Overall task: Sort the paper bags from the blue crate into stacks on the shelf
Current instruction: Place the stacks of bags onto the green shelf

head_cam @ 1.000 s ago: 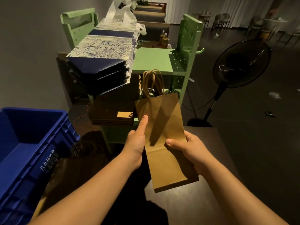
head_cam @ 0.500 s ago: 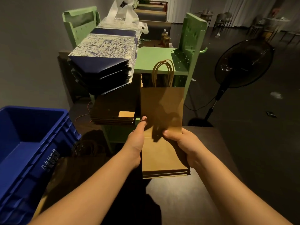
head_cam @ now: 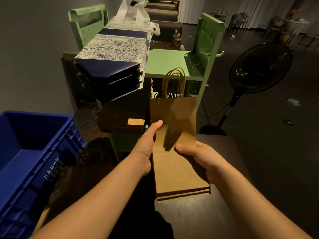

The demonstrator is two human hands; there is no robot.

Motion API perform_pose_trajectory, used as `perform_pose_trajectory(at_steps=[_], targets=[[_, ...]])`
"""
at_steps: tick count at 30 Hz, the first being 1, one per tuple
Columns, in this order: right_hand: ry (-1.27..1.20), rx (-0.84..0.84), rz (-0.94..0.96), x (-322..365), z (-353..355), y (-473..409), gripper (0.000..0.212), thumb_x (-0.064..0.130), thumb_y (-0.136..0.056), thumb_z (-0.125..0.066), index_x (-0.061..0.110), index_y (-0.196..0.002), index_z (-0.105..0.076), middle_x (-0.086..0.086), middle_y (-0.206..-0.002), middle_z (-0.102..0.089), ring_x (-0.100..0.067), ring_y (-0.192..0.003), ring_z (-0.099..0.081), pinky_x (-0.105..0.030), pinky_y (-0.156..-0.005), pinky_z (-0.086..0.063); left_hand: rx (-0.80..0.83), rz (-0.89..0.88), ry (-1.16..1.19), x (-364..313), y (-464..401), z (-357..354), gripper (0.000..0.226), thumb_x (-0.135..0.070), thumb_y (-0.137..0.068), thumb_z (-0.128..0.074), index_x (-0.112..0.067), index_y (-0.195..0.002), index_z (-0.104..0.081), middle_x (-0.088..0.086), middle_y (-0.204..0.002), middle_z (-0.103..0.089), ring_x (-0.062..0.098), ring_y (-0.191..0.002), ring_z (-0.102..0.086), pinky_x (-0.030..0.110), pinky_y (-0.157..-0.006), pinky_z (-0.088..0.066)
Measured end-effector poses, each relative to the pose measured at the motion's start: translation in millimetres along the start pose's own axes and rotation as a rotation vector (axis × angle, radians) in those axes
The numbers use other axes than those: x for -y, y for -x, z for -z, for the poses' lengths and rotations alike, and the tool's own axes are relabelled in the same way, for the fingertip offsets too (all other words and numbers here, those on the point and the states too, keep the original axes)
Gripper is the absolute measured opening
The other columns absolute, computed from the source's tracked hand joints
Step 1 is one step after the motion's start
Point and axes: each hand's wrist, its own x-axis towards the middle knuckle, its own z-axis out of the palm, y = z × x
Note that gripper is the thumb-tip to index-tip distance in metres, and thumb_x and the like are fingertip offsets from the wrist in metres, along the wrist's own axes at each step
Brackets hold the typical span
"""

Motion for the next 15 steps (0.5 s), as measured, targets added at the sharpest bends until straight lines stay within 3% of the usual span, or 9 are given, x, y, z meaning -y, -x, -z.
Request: perform_pose_trajectory(at_steps=[3,10,12,15], targets=[[0.022,0.017,0.006,-13,2,11,0.04,0.032,-0.083,-0.083,0.021,-0.119,-0.07,-0.001,-0.103,-0.08,-0.022,-0.095,-0.077,-0.035,-0.082,-0.056,-0.026,-0.036,0.008,2,-2,-3,0.063,-0.069,-0.069,-0.077,-0.021,-0.11,-0.076,0.012,-0.1,-0.08,0.035,-0.091,-0.078,0.053,-0.092,-0.059],[0.005,0.033,0.018,-25,5,25,0.043,0.028,-0.083,-0.083,0.019,-0.123,-0.067,-0.002,-0.106,-0.079,-0.023,-0.095,-0.077,-0.037,-0.084,-0.058,-0.141,-0.027,0.045,10,-6,-8,0.098,-0.083,-0.037,-0.08,-0.024,-0.114,-0.072,0.01,-0.096,-0.08,0.034,-0.084,-0.078,0.057,-0.08,-0.062],[-0.016,0.031,0.023,-20,7,26,0.041,0.026,-0.084,-0.082,0.018,-0.122,-0.067,-0.003,-0.106,-0.079,-0.024,-0.096,-0.077,-0.039,-0.085,-0.058,-0.132,-0.027,0.019,6,-5,-11,0.089,-0.082,-0.05,-0.08,-0.024,-0.116,-0.071,0.009,-0.096,-0.08,0.033,-0.082,-0.079,0.056,-0.08,-0.062],[-0.043,0.024,0.031,-14,10,24,0.046,0.027,-0.082,-0.083,0.016,-0.124,-0.067,-0.006,-0.111,-0.078,-0.029,-0.101,-0.076,-0.048,-0.099,-0.056,-0.09,-0.033,-0.043,0,-2,-14,0.059,-0.073,-0.076,-0.072,-0.024,-0.109,-0.076,0.01,-0.098,-0.08,0.032,-0.086,-0.079,0.054,-0.085,-0.062]])
